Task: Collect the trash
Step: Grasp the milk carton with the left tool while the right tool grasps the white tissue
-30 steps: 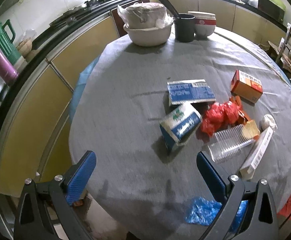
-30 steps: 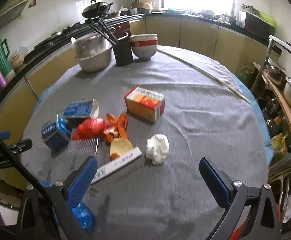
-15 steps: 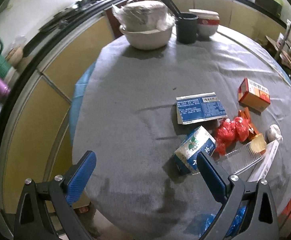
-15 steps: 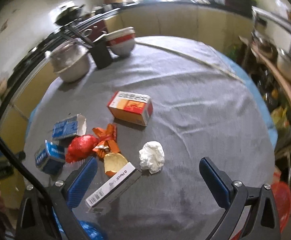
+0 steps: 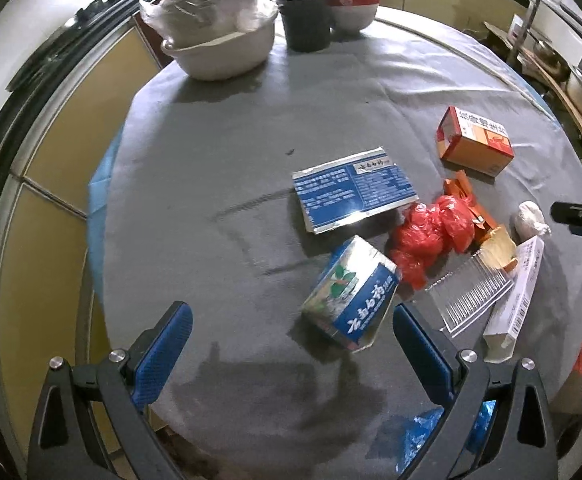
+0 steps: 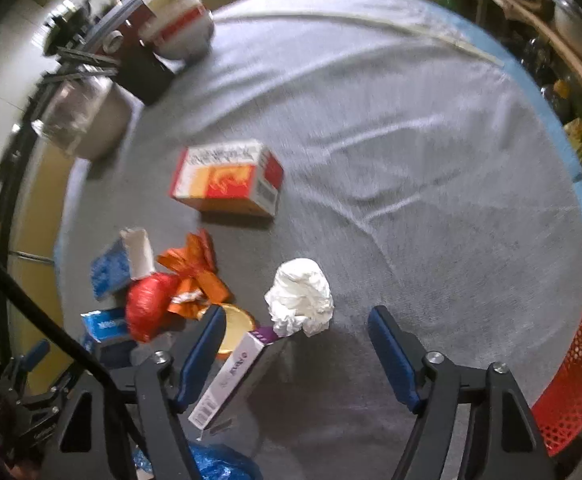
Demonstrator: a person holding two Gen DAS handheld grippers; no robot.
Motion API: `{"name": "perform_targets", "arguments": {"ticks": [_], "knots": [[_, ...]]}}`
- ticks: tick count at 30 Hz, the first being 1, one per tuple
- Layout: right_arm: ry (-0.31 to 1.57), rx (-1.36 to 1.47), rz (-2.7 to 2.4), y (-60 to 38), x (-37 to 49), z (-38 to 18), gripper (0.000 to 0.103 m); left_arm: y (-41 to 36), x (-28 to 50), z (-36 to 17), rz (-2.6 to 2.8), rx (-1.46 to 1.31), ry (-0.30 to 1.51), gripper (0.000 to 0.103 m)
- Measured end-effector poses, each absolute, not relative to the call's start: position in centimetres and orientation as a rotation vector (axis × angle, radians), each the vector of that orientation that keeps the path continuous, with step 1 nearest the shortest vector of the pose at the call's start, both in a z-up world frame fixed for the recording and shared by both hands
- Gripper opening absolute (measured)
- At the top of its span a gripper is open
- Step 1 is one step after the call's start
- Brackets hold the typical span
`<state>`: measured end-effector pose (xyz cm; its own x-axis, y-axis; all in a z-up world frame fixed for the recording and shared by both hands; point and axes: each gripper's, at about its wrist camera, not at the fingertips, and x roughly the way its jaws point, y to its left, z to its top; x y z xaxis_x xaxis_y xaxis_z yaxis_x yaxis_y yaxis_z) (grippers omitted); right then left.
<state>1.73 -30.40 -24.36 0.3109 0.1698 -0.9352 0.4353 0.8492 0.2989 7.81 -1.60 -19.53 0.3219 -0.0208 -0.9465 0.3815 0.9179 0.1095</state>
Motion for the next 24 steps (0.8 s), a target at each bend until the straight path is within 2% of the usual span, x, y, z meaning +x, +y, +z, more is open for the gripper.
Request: {"name": "perform_targets", "arguments": {"ticks": [3,7,10,12,13,15,24], "knots": [[1.325,0.55,-0.183,-30.1,2.8,-25.7,0.065,-1.5,8.4,-20.3,-0.258,0.32,1.245,0.1],[1.414,0.539,-0.182,-29.8,3.8,-27.6,0.039,-1.3,8.7,-20.9,-0.264,0.26,1.268,0.089],[1.409,0.533,-0.184,-29.5,3.9,-27.6,0.036,-1.7,8.5,-20.9,-0.289,0.246,1.261,0.082],[1.411,0.512,-0.179,-29.2,4.0,-27.2,0.033,-2.1,8.2,-20.7,-0.326,0.235,1.258,0.071],[1.403,0.502,-0.176,-29.0,4.0,-26.7,0.033,-2.2,8.2,-20.6,-0.345,0.223,1.263,0.061],[1.376,0.509,-0.174,-29.0,3.7,-25.5,0.031,-2.5,7.9,-20.4,-0.379,0.208,1.266,0.052],[1.198,0.57,-0.231,-31.0,-1.5,-20.2,0.03,-1.2,7.0,-20.3,-0.428,0.166,1.269,0.046]]}}
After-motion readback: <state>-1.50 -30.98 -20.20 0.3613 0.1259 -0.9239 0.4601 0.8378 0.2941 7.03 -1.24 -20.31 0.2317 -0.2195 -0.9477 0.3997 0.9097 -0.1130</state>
